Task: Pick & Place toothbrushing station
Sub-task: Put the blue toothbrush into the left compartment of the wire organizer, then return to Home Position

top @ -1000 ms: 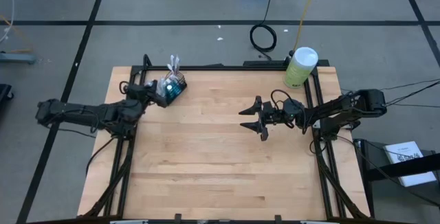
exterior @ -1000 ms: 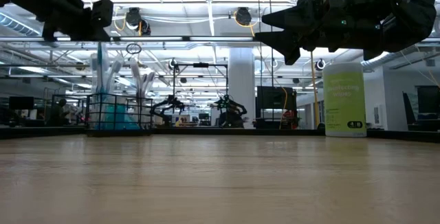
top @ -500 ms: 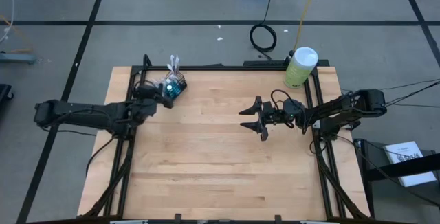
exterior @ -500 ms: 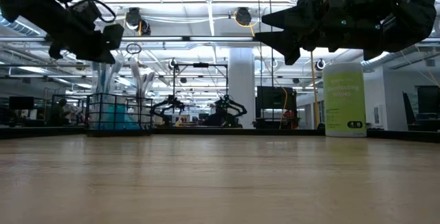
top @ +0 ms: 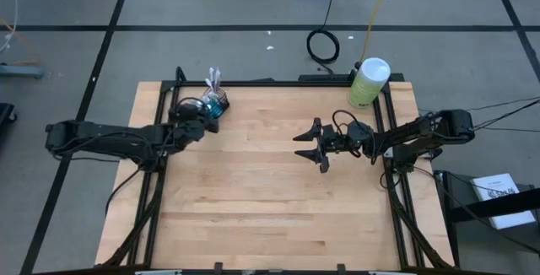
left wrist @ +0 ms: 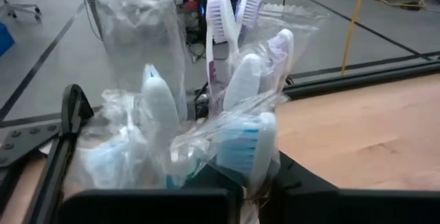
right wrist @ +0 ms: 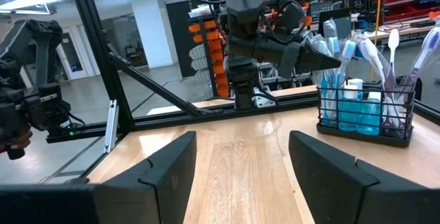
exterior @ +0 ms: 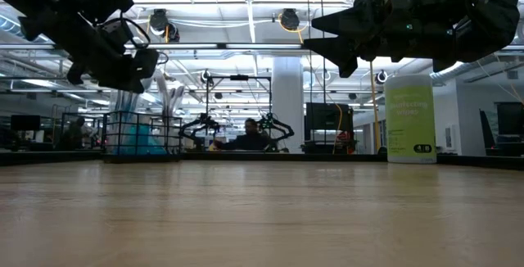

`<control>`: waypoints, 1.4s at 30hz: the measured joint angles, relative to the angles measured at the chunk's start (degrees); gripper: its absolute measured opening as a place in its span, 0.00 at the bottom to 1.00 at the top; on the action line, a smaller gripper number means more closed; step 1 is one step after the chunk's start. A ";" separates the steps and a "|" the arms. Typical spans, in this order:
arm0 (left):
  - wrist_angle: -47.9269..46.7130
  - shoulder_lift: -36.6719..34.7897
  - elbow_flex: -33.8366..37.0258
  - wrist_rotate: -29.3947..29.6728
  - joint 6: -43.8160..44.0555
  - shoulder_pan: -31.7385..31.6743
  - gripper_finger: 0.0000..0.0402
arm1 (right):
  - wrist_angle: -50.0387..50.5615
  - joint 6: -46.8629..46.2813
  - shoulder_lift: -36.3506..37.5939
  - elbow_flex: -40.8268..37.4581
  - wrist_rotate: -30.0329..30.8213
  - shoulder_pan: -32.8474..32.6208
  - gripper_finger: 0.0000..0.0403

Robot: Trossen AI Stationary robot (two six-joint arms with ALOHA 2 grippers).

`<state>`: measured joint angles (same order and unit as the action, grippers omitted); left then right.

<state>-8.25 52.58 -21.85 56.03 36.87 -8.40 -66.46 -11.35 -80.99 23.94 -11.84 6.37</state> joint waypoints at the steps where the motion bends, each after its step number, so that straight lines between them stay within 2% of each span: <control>1: 0.40 0.34 0.00 -0.01 0.41 0.00 0.06 | 0.00 0.00 0.00 0.00 0.00 0.02 0.55; 12: 1.52 -1.00 0.02 -3.79 -1.65 0.00 0.28 | 0.13 0.02 0.00 0.00 0.02 0.00 0.55; 19: 2.40 -5.92 0.04 -7.40 -5.54 0.07 0.49 | 0.28 0.02 0.00 0.00 0.00 0.00 0.55; 24: 2.45 -10.95 0.04 -11.15 -7.01 0.07 0.60 | 0.31 0.02 0.00 0.00 0.00 0.00 0.55; 30: 2.53 -17.48 0.04 -13.93 -6.75 0.07 0.66 | 0.33 0.02 0.00 0.00 0.00 0.00 0.55; 37: 2.37 -23.97 -0.69 -17.96 -8.51 0.07 0.67 | 0.33 -0.13 0.00 0.00 0.00 0.01 0.56; 39: 2.47 -26.05 -1.85 -21.15 -11.09 0.07 0.67 | 0.33 -0.13 0.00 0.00 0.00 0.01 0.56; 42: 2.38 -28.84 -3.96 -29.25 -16.12 0.07 0.67 | 0.33 -0.15 0.00 0.00 -0.07 0.01 0.56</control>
<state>-5.87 23.75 -25.80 26.78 20.75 -8.34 -66.13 -11.51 -80.99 23.94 -11.90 6.38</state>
